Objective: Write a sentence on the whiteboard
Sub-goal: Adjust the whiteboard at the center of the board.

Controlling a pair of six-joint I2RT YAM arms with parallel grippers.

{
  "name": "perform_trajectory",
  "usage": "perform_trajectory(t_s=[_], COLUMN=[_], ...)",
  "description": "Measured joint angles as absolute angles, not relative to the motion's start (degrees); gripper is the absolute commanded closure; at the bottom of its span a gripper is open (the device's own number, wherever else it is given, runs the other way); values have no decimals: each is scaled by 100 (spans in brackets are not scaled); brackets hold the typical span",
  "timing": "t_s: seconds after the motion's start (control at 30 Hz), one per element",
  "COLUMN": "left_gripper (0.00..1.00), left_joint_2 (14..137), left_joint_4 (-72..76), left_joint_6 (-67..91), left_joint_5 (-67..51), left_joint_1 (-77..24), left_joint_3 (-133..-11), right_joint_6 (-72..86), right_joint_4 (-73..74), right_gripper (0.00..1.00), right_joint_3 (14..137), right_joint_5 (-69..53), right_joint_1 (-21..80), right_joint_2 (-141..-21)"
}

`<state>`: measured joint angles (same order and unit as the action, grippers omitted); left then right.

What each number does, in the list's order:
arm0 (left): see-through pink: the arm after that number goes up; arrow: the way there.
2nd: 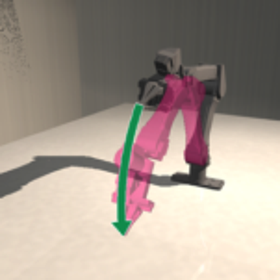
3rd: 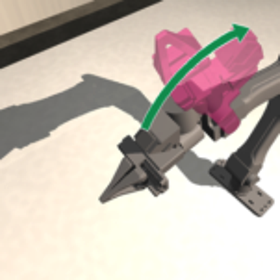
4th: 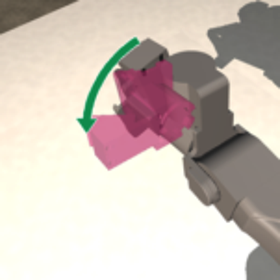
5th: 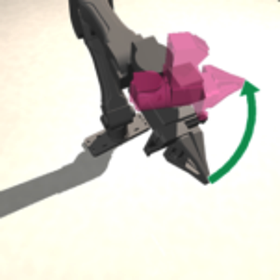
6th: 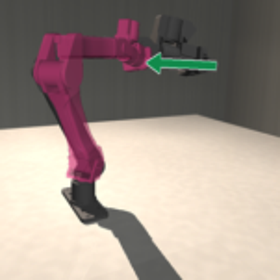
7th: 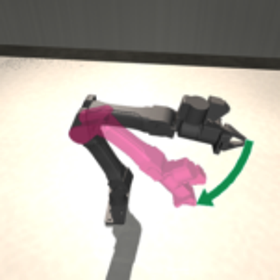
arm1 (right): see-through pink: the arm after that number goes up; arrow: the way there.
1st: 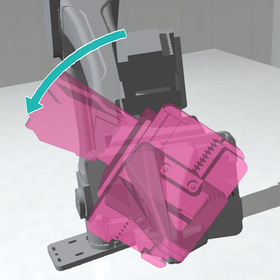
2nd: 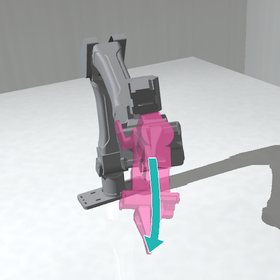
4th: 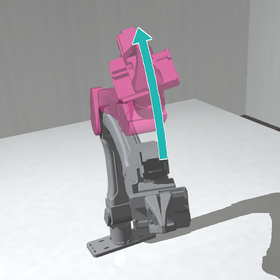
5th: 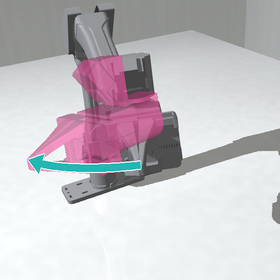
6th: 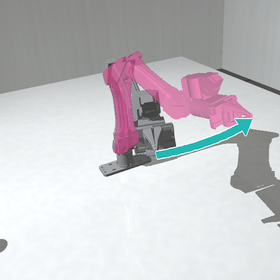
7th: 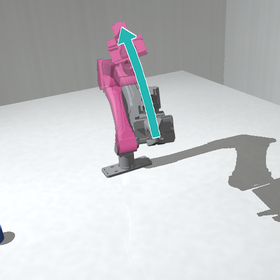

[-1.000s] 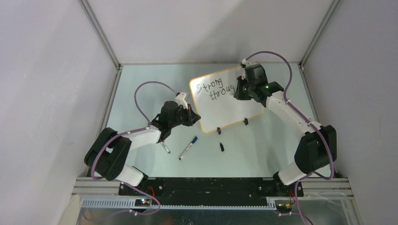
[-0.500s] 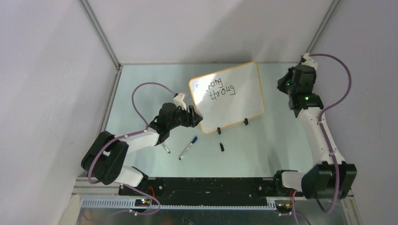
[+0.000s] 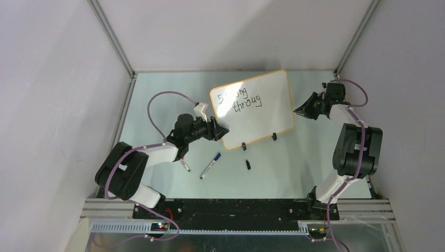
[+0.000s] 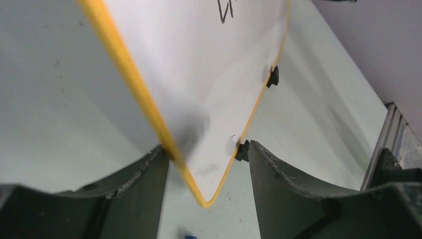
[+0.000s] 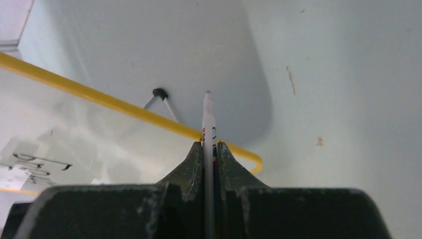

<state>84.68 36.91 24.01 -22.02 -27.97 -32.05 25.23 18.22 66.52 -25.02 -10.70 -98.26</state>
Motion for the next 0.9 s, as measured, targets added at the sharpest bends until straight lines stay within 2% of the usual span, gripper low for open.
perform_trajectory(t_s=[0.17, 0.4, 0.63, 0.73, 0.9], left_gripper=[40, 40, 37, 38, 41], left_joint_2=[8757, 8842, 8866, 9006, 9581], left_joint_4=[3664, 3531, 3533, 3935, 5706], left_joint_6=[2394, 2394, 2449, 2652, 3524], left_joint_5=[-2475, -2724, -3044, -3345, -3953], left_joint_1=[-2749, -2646, -2606, -2545, -2255], left_joint_3=[-3308, -3345, -3343, -3336, -3070], right_joint_6=[2523, 2475, 2530, 2611, 2718], right_joint_4=[1474, 1621, 1962, 2021, 2025], right_gripper=[100, 100, 100, 100, 100], right_joint_3=[5957, 4654, 4305, 4296, 4296], right_joint_5=[-3037, -3133, -2626, -2440, -2056], right_joint_1=[-1181, -1256, -1035, -1083, -1175], right_joint_2=[-9529, -7992, -6753, -6501, -6095])
